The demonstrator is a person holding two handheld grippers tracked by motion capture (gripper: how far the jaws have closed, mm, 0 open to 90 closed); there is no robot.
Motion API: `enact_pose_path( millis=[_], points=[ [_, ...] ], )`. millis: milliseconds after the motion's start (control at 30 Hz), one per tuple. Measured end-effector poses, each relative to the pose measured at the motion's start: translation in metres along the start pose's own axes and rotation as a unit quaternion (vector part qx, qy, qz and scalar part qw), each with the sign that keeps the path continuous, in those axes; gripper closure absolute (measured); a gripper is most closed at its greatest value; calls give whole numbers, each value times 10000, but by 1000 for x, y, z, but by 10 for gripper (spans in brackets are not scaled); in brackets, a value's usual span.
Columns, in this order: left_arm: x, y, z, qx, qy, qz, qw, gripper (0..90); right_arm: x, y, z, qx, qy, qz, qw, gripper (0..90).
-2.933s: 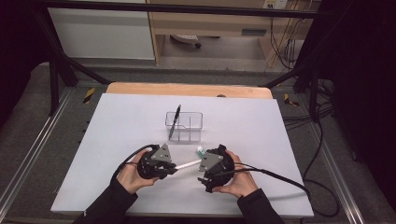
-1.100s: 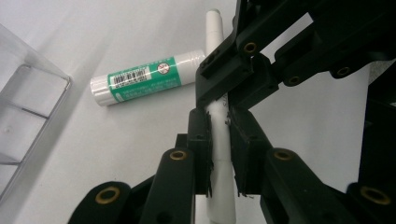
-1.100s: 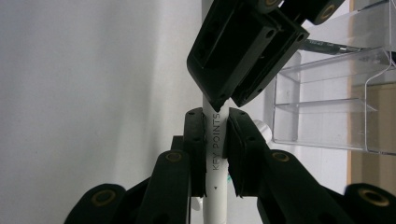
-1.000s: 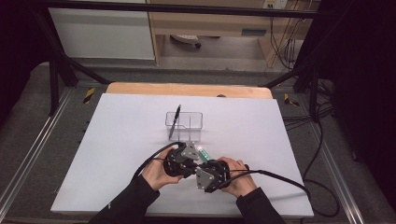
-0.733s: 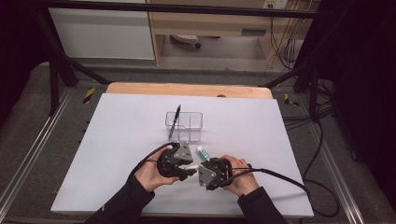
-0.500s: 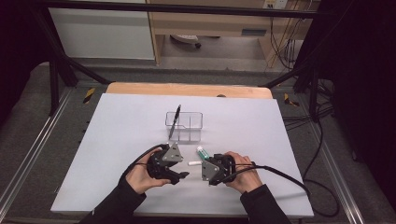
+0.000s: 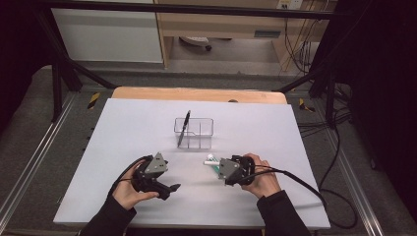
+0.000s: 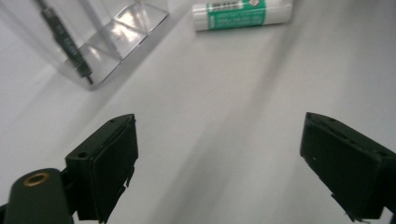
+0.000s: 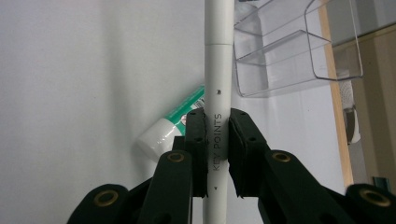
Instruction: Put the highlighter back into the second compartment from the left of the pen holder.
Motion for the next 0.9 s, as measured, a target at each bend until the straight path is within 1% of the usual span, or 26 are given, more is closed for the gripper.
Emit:
enact_pose_path(
  millis=[133, 267, 333, 433, 500, 600, 633, 733, 833, 900],
  points=[
    [-6, -6, 16, -136, 54, -183, 9997, 82, -2, 6, 1, 285, 99, 24, 9995, 791],
    [-11, -14, 31, -276, 94, -390, 9988, 80, -4, 12, 1, 583, 149, 70, 9982, 791],
    [-14, -16, 36, -354, 125, -424, 9984, 77, -4, 15, 1, 702, 197, 74, 9973, 791],
    [-17, -19, 45, -452, 157, -475, 9977, 77, -4, 20, -1, 935, 283, 82, 9952, 792],
    [-19, -22, 50, -510, 175, -497, 9973, 77, -4, 23, -3, 1145, 342, 88, 9928, 792],
    [-22, -24, 57, -550, 176, -512, 9970, 77, -5, 29, -5, 1517, 455, 74, 9874, 791],
    [-23, -25, 59, -569, 172, -523, 9969, 77, -6, 31, -6, 1663, 507, 73, 9847, 791],
    [-28, -28, 62, -637, 195, -579, 9961, 77, -7, 37, -11, 2052, 718, 13, 9761, 791],
    [-32, -30, 65, -712, 247, -573, 9955, 77, -7, 43, -16, 2431, 929, -46, 9655, 791],
    [-34, -31, 68, -766, 270, -582, 9950, 77, -8, 46, -18, 2587, 1025, -35, 9605, 791]
  ],
)
Point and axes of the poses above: each handheld gripper's, and its own axes: x roughly forward along the jaws, z roughly out of its underside, y roughly to its right, the point moved 8 cm from there along x, roughly forward along the jaws, and after that the axes turned 8 degrees about x, right-handed, at the moved point
